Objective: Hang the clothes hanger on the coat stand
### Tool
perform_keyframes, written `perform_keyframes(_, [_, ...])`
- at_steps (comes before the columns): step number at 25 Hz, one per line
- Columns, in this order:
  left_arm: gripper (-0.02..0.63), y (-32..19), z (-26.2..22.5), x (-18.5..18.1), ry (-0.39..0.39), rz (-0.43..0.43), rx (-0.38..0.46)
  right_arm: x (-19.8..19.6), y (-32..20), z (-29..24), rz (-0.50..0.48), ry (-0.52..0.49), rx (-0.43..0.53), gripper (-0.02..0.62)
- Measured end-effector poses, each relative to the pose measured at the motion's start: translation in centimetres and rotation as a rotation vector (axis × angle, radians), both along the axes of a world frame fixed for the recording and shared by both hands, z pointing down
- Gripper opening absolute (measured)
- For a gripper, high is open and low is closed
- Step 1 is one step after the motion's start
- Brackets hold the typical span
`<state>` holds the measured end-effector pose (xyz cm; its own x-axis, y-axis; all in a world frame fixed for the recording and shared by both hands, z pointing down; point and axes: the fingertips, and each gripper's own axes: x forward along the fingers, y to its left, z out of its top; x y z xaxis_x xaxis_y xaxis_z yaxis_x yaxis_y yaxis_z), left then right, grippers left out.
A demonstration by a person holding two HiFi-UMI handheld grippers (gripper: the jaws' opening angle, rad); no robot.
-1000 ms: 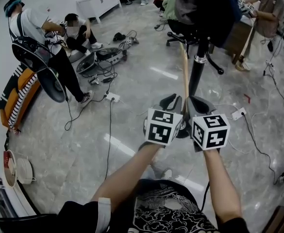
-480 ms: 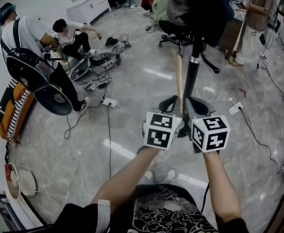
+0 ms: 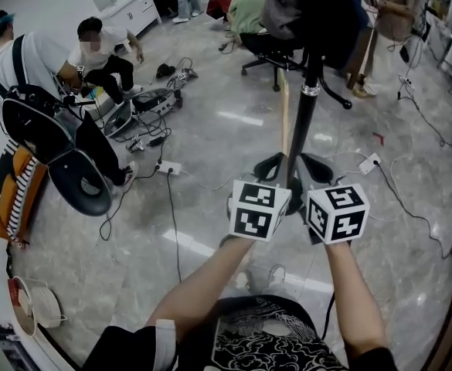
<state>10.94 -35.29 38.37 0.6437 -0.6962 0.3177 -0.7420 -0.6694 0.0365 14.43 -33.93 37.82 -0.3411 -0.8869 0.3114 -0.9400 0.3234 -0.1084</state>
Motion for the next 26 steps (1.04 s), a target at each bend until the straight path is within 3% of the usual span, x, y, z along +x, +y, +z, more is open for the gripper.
perform_keyframes(9, [0.006,1.2,-0.4,-1.3,0.009,0.036,0.007,-1.6,1.7,-0.7,0.03,0.024,0.012,0.0])
perform_keyframes(26, [0.006,0.7,-0.1,-0.4,0.013,0.05,-0.005,-0.7,1.0,-0.7,0.04,0.041,0.004,0.0])
